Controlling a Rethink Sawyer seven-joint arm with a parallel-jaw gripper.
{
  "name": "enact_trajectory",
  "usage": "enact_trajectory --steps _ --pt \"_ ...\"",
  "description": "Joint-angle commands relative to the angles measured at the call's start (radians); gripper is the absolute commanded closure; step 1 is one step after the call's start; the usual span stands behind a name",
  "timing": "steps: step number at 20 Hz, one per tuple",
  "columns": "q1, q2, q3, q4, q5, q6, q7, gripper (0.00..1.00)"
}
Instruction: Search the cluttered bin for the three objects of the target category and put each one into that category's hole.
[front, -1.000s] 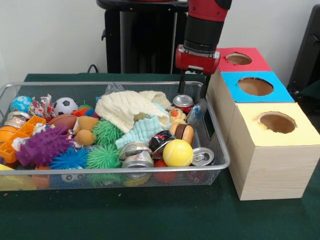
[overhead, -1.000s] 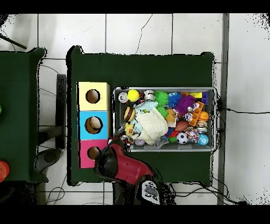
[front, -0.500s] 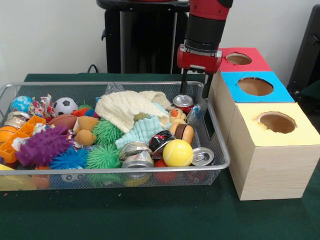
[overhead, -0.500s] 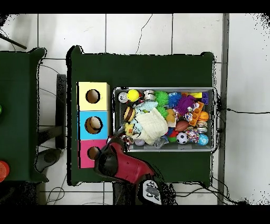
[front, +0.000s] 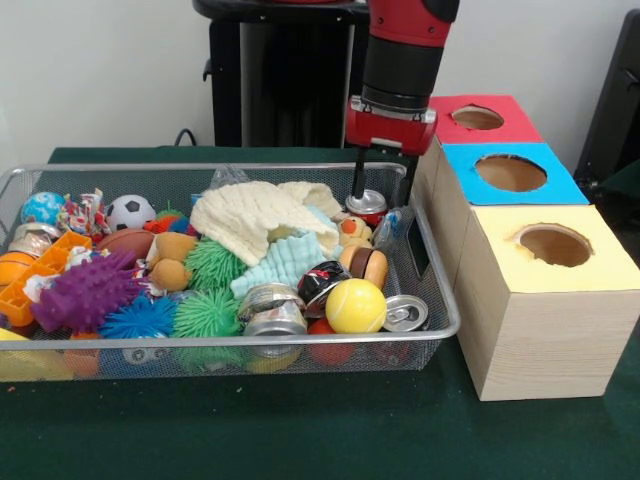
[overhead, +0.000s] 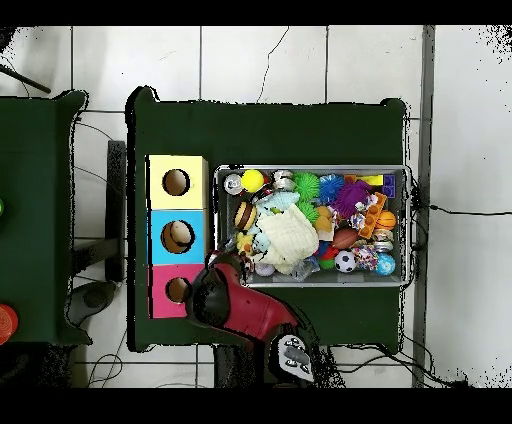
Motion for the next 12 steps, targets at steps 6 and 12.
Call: enact_trajectory --steps 6,12 --pt "0.004 0.045 0.025 -0.185 -0.024 0.015 0.122 0.0" --pt "0.023 0.062 0.006 -0.217 -0.018 0.034 0.119 0.0"
